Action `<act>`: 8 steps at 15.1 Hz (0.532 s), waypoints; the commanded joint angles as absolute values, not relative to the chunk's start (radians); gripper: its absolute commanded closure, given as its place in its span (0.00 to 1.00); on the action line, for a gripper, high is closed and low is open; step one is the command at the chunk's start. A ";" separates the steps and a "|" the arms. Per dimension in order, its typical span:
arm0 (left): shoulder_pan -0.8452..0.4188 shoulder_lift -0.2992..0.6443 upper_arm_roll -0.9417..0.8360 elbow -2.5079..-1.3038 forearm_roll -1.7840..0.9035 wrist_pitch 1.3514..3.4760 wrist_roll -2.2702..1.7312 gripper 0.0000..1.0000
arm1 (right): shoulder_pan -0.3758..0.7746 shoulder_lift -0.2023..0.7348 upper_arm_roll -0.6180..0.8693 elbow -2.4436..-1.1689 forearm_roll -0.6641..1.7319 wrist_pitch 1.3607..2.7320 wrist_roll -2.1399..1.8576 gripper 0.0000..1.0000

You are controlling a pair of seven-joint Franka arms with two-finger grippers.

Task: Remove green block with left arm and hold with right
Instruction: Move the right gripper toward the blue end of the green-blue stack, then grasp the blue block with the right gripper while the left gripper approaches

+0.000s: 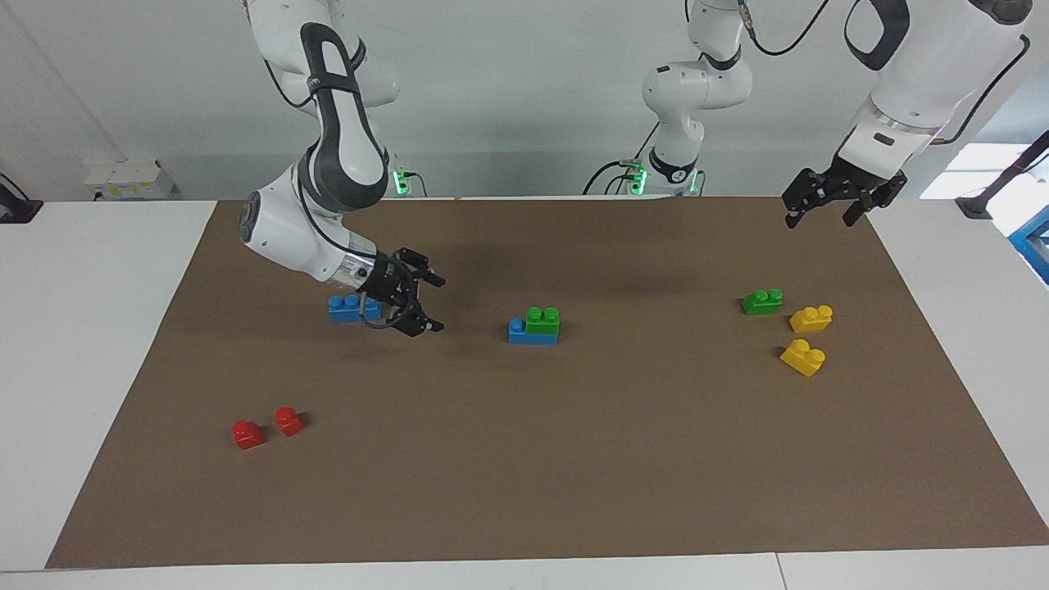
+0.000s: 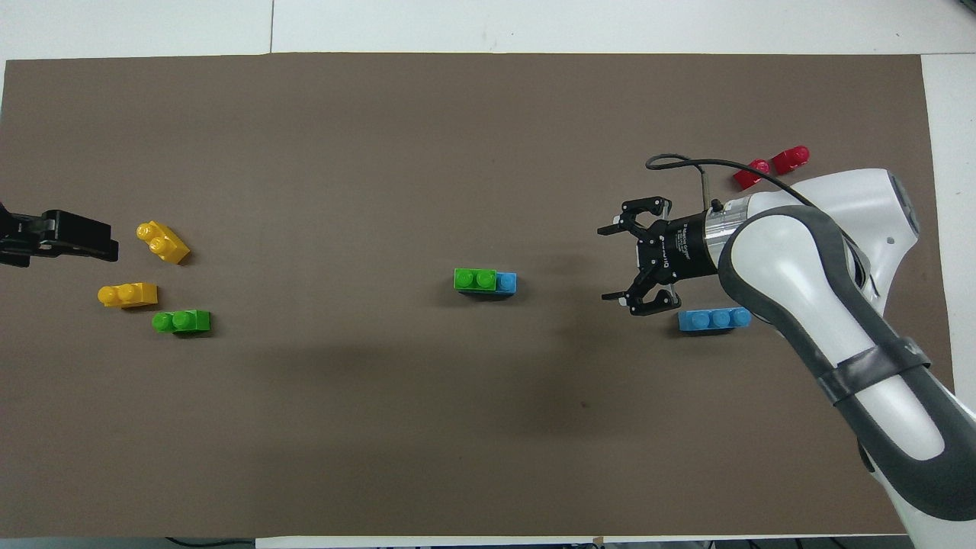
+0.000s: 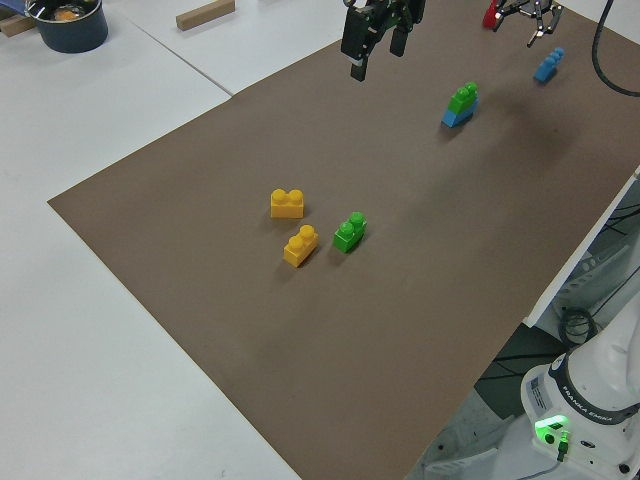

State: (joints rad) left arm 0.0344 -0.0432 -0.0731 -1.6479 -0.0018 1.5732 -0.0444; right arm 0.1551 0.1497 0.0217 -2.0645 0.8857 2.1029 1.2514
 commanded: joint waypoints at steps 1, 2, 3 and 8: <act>-0.005 -0.075 -0.066 -1.690 -0.008 1.589 -0.159 0.00 | 0.166 0.153 0.025 -2.088 0.936 2.132 1.215 0.00; -0.021 -0.075 -0.066 -1.690 -0.008 1.589 -0.173 0.00 | 0.167 0.159 0.025 -2.088 0.939 2.146 1.212 0.00; -0.032 -0.075 -0.066 -1.690 -0.008 1.589 -0.208 0.00 | 0.173 0.166 0.025 -2.089 0.940 2.152 1.206 0.00; -0.112 -0.106 -0.066 -1.755 -0.009 1.606 -0.473 0.00 | 0.207 0.195 0.025 -2.092 0.976 2.184 1.198 0.00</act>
State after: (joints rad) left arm -0.0710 -0.0549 -0.0774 -1.6802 -0.0018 1.5736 -0.3692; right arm 0.1907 0.1840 0.0219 -2.0796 0.9318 2.1488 1.2404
